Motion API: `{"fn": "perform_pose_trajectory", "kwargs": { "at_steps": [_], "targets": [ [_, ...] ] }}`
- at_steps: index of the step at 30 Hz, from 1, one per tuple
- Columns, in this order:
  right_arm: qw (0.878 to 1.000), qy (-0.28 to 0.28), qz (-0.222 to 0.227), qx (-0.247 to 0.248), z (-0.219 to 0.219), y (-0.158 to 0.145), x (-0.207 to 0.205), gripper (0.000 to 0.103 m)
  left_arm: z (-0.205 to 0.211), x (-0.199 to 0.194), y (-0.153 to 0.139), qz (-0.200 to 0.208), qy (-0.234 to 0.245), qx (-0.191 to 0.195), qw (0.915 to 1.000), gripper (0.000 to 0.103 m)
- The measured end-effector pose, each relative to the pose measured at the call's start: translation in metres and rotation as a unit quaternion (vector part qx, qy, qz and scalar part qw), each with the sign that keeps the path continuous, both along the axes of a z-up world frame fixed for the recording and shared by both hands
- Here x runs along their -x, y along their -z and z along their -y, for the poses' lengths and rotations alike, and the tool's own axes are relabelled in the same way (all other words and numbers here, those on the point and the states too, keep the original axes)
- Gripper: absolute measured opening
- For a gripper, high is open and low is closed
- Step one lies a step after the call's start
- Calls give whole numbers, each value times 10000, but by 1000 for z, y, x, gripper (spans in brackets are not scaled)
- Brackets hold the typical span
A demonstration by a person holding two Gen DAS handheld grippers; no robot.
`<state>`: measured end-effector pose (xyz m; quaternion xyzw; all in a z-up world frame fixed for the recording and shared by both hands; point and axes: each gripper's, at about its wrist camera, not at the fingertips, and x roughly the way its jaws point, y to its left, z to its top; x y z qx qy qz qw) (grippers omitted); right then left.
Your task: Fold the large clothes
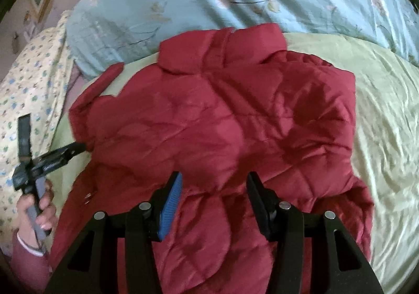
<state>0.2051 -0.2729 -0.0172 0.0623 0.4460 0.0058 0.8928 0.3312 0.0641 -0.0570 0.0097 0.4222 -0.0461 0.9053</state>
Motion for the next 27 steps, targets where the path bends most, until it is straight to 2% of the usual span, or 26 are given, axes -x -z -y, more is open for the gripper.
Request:
{"fn": "perform_pose_trajectory", "kwargs": {
  "at_steps": [3,6,10,13,15,19,22,25,26,27],
  "targets": [
    [9999,-127,20,-36,-9,-3,8,53,-6,1,-6,19,-111,-119,9999,54],
    [9996,-251,38,-123,-15,-7,15,54,-11,-3,-13,61,-241,-408,9989,58],
    [9991,-407,57,-127,-22,-12,30,56,-18,-16,-27,202,-516,-798,9953,74],
    [9990,-418,123,-131,-24,-15,43,58,-21,-44,-44,331,-868,-1277,9875,96],
    [9989,-395,145,-195,-23,-17,51,58,-17,-66,-51,345,-886,-1467,9846,96],
    [9990,-270,165,-306,-18,-18,62,59,-10,-127,-50,-25,-957,-1893,9772,96],
    [9987,-54,180,-470,-6,-18,72,59,-1,-170,-33,-375,-1011,-2422,9642,96],
    [9986,113,138,-497,5,-16,80,59,13,-203,-12,-441,-1051,-3238,9392,96],
    [9986,165,131,-492,8,-16,82,59,14,-213,-3,-534,-1018,-3443,9318,93],
    [9984,244,141,-491,12,-16,84,59,15,-220,5,-639,-1009,-3486,9296,83]
  ]
}}
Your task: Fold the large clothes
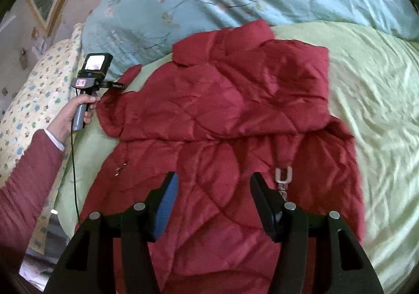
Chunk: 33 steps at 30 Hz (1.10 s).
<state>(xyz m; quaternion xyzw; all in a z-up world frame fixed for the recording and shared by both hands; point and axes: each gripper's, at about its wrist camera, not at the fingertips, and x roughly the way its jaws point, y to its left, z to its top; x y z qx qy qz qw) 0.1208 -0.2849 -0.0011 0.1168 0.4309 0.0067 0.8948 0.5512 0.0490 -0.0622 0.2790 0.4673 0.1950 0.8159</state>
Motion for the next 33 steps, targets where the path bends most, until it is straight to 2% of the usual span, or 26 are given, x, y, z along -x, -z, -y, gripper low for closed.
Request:
{"fn": "perform_pose_trajectory", "kwargs": {
  "at_steps": [1,2,4,6,10,15,17,24,29,33],
  "targets": [
    [10000,73,11,-24,4,0,2,59,-3,-3,7,-95,-51,53,9999,44],
    [9999,141,20,-60,9,0,5,60,-8,-7,11,-167,-131,282,9994,18],
    [9996,253,44,-93,15,-1,8,61,-22,-7,5,13,-329,880,9956,13],
    [9995,294,85,-100,18,-3,11,61,-29,4,-6,322,-305,1278,9908,10],
    [9993,286,202,-150,18,-9,13,60,-32,51,-38,924,18,1934,9768,9],
    [9988,255,342,-226,12,-15,14,61,-24,124,-73,1425,524,3009,9415,9],
    [9989,205,343,-247,8,-15,15,60,-22,151,-82,1533,785,3456,9224,9],
    [9991,173,292,-239,2,-13,20,61,12,227,-90,1611,1370,4133,8857,9],
    [9988,267,289,-302,9,-13,24,60,39,256,-86,1498,1762,4339,8708,9],
    [9986,324,276,-315,15,-13,28,61,61,259,-79,1344,1919,4328,8705,9]
  ]
}}
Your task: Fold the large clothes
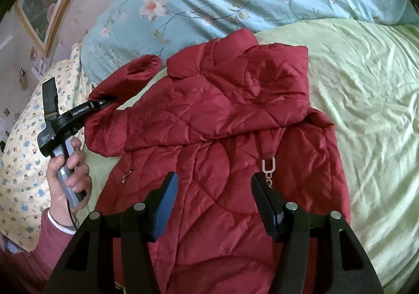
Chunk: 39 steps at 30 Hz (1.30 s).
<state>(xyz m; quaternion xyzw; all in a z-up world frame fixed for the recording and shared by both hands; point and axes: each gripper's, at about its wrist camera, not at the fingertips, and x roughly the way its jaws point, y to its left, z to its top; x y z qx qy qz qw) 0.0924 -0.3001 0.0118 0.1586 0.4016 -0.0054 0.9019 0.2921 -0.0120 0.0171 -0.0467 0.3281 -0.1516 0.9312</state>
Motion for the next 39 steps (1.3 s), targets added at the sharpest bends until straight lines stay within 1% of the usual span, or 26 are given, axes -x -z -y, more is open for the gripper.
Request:
{"fn": "perform_pose_trajectory", "kwargs": {
  "at_steps": [3,7,11,15,17,20,21,22,23,29,32,33,34,35,36,38,39],
  "targets": [
    [10000,64,3,-48,7,1,2,60,13,4,7,-94,123,23,9999,9],
    [9997,144,-7,-201,17,3,1,60,28,-4,16,-197,241,73,9995,9],
    [9992,182,-14,-343,25,4,-6,60,50,-28,31,-348,370,149,9986,9],
    [9979,309,-4,-569,37,9,-17,61,73,-36,41,-414,518,198,9976,9],
    [9961,434,2,-766,47,12,-24,61,83,-39,48,-445,623,147,9970,9],
    [9906,577,45,-1241,64,17,-36,61,92,-43,59,-524,699,86,9961,9],
    [9882,607,40,-1408,69,19,-42,63,94,-45,62,-537,715,80,9960,9],
    [9857,631,27,-1563,73,22,-50,67,95,-46,64,-544,729,82,9958,10],
    [9832,619,26,-1716,76,24,-57,69,95,-48,66,-550,742,82,9957,10],
    [9685,443,-85,-2447,80,41,-104,70,99,-52,70,-532,806,-32,9953,14],
    [9555,339,-157,-2925,80,56,-126,70,99,-52,72,-566,832,-21,9949,17],
    [9514,327,-200,-3054,81,61,-132,66,99,-52,73,-598,838,-26,9947,17],
    [9494,310,-242,-3115,80,65,-136,56,100,-54,74,-637,843,-64,9944,18],
    [9487,289,-298,-3134,79,69,-142,30,100,-55,76,-679,838,-119,9941,19],
    [9500,295,-327,-3091,78,70,-145,16,102,-56,78,-747,830,-225,9935,21],
    [9531,332,-295,-2994,78,69,-147,8,102,-58,81,-844,873,-294,9922,25],
    [9557,317,-209,-2917,78,65,-147,8,102,-57,81,-869,911,-304,9916,26]
  ]
}}
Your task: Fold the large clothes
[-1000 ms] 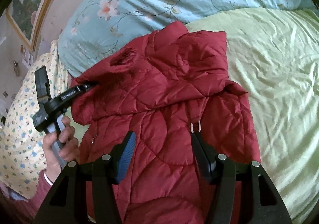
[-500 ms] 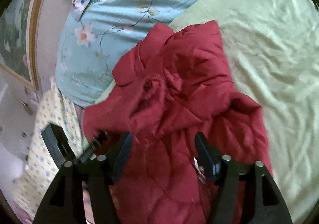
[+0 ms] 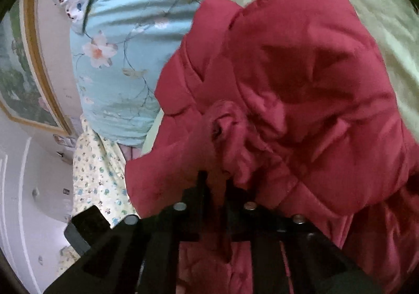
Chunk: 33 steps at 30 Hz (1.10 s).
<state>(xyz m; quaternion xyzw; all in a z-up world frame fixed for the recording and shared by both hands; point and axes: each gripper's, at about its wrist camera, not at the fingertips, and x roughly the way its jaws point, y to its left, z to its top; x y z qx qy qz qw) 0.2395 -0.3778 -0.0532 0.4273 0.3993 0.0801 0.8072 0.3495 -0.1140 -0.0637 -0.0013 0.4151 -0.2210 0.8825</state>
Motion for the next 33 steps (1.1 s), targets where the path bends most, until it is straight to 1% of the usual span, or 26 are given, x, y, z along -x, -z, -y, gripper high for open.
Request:
{"fn": "perform_pose_trajectory", "kwargs": {
  "at_steps": [1,2,3,4,5,6,7,8,10,12,14,19,21,24,26,28,30,31,33],
  "targets": [
    [9999,6,78,97,-1,-5,0,7,1,1,0,-27,21,-61,10000,34],
    [9998,4,130,166,-2,-8,0,6,1,2,-1,-38,23,-103,9999,52],
    [9995,1,180,269,-3,-13,1,6,2,3,-2,-7,18,-150,9999,64],
    [9991,14,212,363,-5,-17,1,6,2,7,-5,66,4,-195,9998,85],
    [9989,22,238,406,-5,-19,1,6,2,11,-7,181,-10,-255,9995,100],
    [9988,32,271,415,-5,-21,1,6,2,15,-9,279,-57,-342,9990,103],
    [9987,57,290,420,-5,-23,1,5,4,19,-12,373,-101,-436,9983,102],
    [9984,104,306,467,-4,-25,2,5,3,22,-13,374,-80,-451,9982,102],
    [9976,176,322,590,-1,-29,3,5,-1,27,-14,384,-63,-398,9985,102],
    [9959,256,343,796,2,-35,6,5,-9,32,-17,441,-104,-354,9983,102],
    [9925,332,394,1112,4,-44,12,5,-21,35,-21,466,-170,-246,9985,102],
    [9817,482,565,1756,10,-62,31,5,-53,35,-36,472,-405,-14,9981,102],
    [9783,476,578,1934,10,-65,35,5,-66,32,-41,498,-524,-16,9974,101],
    [9740,436,482,2172,7,-60,36,5,-76,22,-47,539,-701,-162,9959,97],
    [9713,416,390,2310,6,-54,34,5,-79,12,-48,480,-740,-250,9958,93],
    [9713,374,257,2336,8,-44,29,6,-82,1,-45,387,-793,-323,9956,91],
    [9722,334,137,2313,10,-35,27,7,-83,-12,-36,227,-829,-413,9954,88],
    [9720,302,93,2328,11,-32,26,11,-84,-18,-27,107,-810,-492,9954,88],
    [9710,273,43,2376,10,-30,27,16,-82,-33,-13,-25,-915,-760,9929,88]
  ]
}}
